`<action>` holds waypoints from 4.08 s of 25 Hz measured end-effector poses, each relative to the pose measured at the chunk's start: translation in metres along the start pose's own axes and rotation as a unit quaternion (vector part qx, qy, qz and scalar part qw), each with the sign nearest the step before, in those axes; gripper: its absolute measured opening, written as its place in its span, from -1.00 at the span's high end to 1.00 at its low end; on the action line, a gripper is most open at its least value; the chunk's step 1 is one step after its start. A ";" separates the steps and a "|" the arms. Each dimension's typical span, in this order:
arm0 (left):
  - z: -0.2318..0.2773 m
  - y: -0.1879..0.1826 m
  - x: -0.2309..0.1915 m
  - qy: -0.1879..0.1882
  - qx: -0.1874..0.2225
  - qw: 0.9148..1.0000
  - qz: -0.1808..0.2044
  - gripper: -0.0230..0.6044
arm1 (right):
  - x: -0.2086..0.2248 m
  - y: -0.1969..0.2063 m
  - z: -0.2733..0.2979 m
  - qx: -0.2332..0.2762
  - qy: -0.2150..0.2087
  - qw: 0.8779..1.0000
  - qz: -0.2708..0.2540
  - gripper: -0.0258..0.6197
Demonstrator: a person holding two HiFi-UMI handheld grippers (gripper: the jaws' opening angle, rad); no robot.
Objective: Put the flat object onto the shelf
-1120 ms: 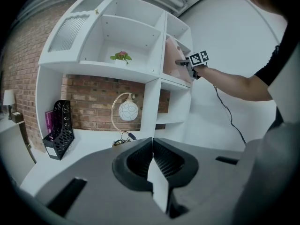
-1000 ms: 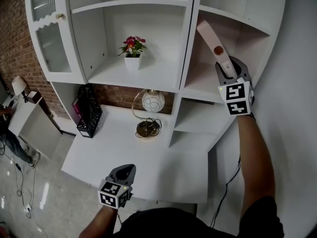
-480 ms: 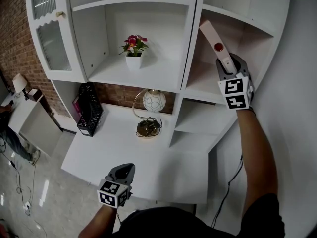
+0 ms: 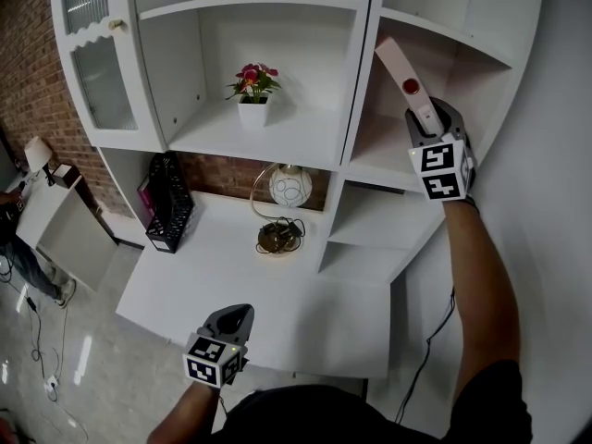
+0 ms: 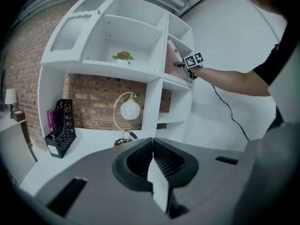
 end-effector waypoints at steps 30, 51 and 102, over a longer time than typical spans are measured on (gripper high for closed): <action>-0.016 0.007 -0.008 0.060 0.002 0.998 0.024 0.91 | -0.100 0.002 -0.159 -0.016 -0.064 0.984 0.164 0.33; -0.016 -0.001 -0.001 0.086 0.016 0.996 0.032 0.91 | -0.251 0.052 -0.276 -0.086 -0.195 0.893 0.397 0.53; -0.023 0.016 0.018 0.114 0.001 0.993 0.039 0.91 | -0.334 0.065 -0.316 -0.127 -0.247 0.825 0.492 0.91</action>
Point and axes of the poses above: the fingertips, and each gripper's own axes: z forward along the fingers, x to its right, y out of its underside, the point moved 7 cm from there along -z, backward along the fingers
